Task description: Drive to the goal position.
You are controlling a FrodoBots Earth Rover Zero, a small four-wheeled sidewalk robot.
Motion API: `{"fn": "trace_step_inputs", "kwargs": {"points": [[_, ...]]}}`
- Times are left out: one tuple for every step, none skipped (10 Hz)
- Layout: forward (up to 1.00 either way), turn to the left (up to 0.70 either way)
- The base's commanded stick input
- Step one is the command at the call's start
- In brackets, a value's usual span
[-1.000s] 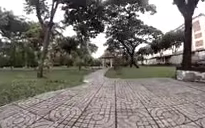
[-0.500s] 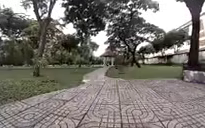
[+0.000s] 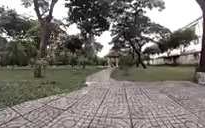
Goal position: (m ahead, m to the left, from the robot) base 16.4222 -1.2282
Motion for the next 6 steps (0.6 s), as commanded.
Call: {"fn": "trace_step_inputs", "kwargs": {"points": [[0.70,0.00],[0.70,0.00],[0.70,0.00],[0.70,0.00],[0.70,0.00],[0.70,0.00]]}}
